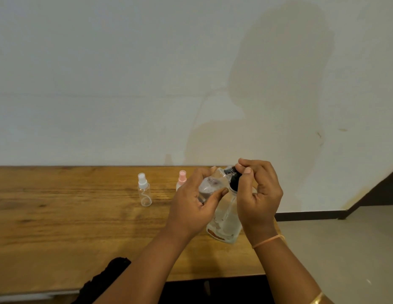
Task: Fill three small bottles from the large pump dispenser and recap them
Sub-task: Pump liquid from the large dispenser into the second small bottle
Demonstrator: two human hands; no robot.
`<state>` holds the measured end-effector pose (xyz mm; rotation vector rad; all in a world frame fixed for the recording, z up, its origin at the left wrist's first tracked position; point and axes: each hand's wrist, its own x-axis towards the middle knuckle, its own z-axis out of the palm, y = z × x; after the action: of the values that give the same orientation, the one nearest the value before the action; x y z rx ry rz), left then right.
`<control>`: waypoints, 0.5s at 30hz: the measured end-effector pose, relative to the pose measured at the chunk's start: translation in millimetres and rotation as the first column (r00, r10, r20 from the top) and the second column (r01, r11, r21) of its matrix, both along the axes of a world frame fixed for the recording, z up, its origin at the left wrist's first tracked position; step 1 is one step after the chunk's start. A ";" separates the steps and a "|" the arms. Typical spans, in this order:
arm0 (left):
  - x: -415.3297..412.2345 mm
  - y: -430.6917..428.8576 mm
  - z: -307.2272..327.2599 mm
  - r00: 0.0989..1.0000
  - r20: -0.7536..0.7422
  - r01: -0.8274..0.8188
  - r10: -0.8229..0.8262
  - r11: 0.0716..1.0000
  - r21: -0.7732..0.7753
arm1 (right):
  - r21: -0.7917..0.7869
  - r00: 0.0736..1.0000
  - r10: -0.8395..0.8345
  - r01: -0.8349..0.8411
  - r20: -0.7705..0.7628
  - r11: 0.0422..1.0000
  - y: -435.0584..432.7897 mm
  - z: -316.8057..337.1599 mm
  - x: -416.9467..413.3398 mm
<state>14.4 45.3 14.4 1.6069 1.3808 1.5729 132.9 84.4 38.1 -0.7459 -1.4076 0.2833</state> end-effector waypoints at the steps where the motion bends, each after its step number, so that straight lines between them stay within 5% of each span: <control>1: -0.6 -0.1 -0.5 1.000 0.000 -0.007 0.007 1.000 -0.001 | -0.011 1.000 0.004 -0.004 -0.011 1.000 -0.1 0.2 0.4; 15: -5.4 0.9 -0.7 0.997 -0.070 -0.041 0.043 0.999 0.026 | -0.012 1.000 0.015 -0.015 0.000 1.000 -4.6 5.0 -4.3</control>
<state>9.0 46.2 13.7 1.6733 1.4455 1.5767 128.6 79.8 43.1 -0.7456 -1.4131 0.3037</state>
